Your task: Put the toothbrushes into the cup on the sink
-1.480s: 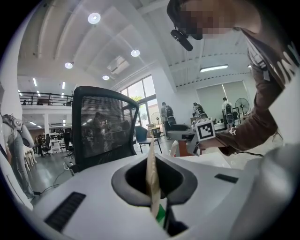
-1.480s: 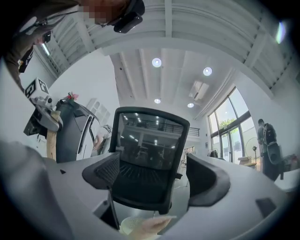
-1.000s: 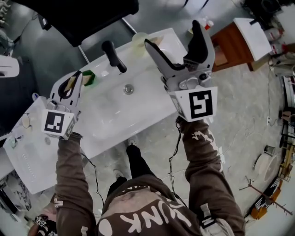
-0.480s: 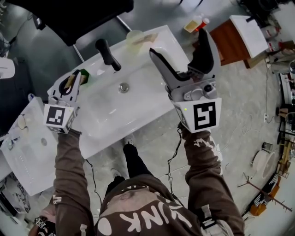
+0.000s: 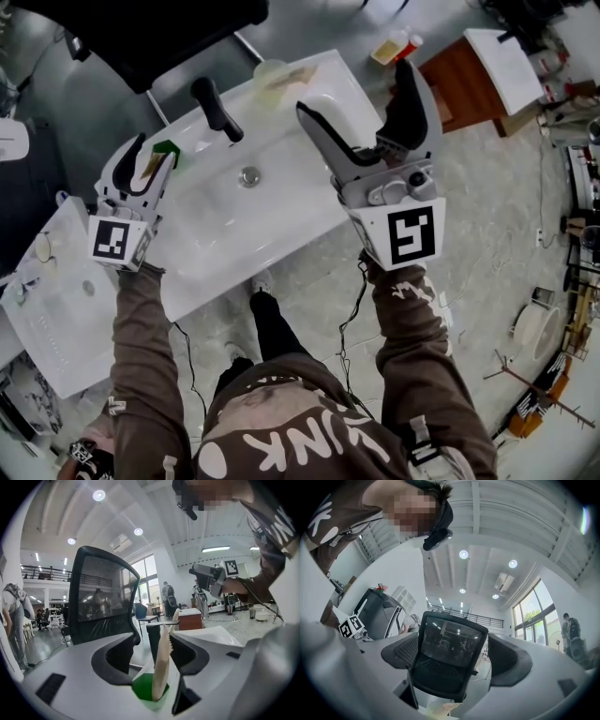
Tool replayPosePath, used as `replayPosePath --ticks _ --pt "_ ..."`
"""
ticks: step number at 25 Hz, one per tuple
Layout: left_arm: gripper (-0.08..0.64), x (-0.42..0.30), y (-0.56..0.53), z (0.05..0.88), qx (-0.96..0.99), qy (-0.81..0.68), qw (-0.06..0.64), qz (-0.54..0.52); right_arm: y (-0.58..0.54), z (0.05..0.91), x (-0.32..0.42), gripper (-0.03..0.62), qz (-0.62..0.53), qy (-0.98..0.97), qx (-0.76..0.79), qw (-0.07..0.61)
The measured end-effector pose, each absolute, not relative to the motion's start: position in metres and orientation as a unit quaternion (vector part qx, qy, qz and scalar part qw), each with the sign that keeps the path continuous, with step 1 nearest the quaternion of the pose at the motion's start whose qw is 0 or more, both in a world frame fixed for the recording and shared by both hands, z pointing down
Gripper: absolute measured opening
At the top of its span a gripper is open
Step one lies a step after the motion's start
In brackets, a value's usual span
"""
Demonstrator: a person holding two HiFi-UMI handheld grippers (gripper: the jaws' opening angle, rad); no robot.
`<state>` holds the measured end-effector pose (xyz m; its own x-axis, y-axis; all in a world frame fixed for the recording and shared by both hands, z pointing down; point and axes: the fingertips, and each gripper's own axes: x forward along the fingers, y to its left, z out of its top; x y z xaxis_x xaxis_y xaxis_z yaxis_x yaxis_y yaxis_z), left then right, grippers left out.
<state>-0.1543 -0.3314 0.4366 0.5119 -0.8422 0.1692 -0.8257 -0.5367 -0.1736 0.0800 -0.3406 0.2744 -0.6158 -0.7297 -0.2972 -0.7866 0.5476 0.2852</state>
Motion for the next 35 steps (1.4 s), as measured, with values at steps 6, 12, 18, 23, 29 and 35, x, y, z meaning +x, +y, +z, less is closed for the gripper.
replayPosePath --ticks 6,12,18,23,29,35 --pt "0.26 -0.154 -0.322 0.405 -0.87 0.479 0.059 -0.095 -0.335 0.27 0.07 0.46 0.198 0.881 -0.421 0.085" --pt "0.264 -0.147 -0.304 0.352 -0.871 0.477 0.09 -0.073 -0.323 0.263 0.057 0.466 0.188 0.885 -0.415 0.093" --pt "0.264 -0.134 -0.276 0.294 -0.874 0.467 0.123 -0.049 -0.3 0.253 0.042 0.472 0.177 0.894 -0.401 0.093" --pt "0.264 -0.127 -0.246 0.264 -0.88 0.459 0.11 -0.048 -0.27 0.261 0.029 0.476 0.158 0.903 -0.394 0.062" --pt "0.264 -0.128 -0.213 0.237 -0.88 0.458 0.122 -0.036 -0.233 0.266 0.03 0.489 0.139 0.906 -0.396 0.045" --pt "0.264 -0.137 -0.178 0.227 -0.88 0.456 0.128 -0.029 -0.198 0.269 0.025 0.485 0.132 0.905 -0.402 0.034"
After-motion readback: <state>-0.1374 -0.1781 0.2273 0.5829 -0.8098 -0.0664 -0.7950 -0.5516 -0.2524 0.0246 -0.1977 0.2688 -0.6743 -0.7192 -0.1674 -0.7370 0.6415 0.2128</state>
